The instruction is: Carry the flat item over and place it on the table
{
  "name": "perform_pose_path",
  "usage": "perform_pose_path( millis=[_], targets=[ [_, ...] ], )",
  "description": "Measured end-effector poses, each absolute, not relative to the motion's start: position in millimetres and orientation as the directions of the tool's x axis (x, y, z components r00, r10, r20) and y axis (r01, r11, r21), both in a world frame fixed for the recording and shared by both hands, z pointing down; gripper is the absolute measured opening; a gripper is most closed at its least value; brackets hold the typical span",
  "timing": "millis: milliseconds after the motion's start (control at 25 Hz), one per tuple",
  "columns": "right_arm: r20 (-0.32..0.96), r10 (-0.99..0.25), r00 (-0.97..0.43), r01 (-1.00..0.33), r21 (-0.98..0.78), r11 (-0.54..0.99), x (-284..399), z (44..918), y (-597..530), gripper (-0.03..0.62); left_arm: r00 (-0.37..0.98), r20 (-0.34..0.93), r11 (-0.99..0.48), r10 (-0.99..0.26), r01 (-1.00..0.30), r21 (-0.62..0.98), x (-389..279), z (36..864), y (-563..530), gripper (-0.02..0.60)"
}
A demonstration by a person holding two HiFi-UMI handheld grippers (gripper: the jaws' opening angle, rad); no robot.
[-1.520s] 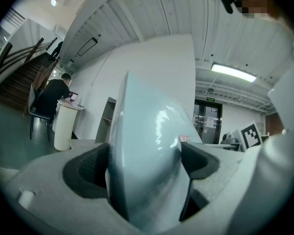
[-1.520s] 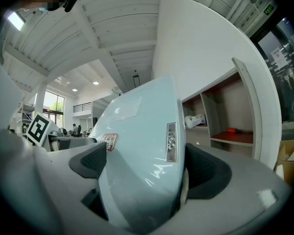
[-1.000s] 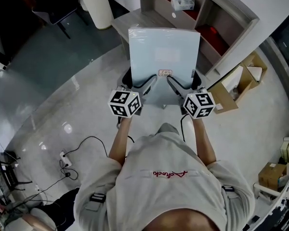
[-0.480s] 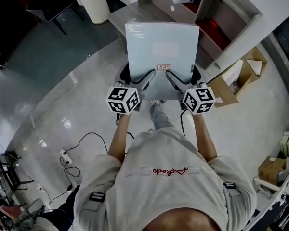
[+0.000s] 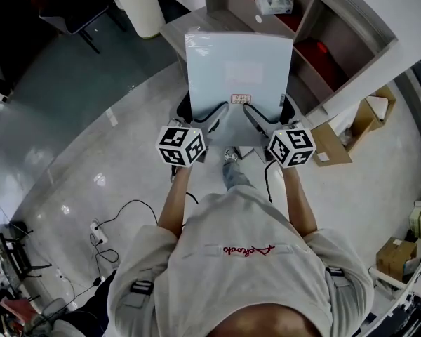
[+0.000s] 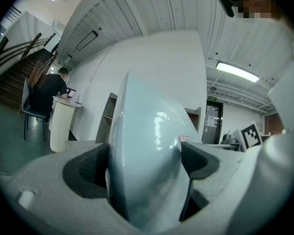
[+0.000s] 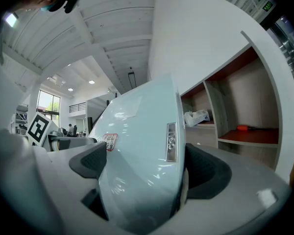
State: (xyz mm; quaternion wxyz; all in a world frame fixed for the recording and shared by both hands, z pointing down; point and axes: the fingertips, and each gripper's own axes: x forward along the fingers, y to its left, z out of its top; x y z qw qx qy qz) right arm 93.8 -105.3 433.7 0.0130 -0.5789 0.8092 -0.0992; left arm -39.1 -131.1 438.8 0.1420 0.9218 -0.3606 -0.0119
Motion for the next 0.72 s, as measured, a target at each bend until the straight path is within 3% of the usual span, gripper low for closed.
perform_pose_path(
  millis=[720],
  targets=[
    [0.117,-0.926,-0.358,-0.92,-0.211,0.329,137,434,-260,0.515,0.719,0.12,-0.674,-0.684,-0.687,0.273,3,436,-282,0.471]
  ],
)
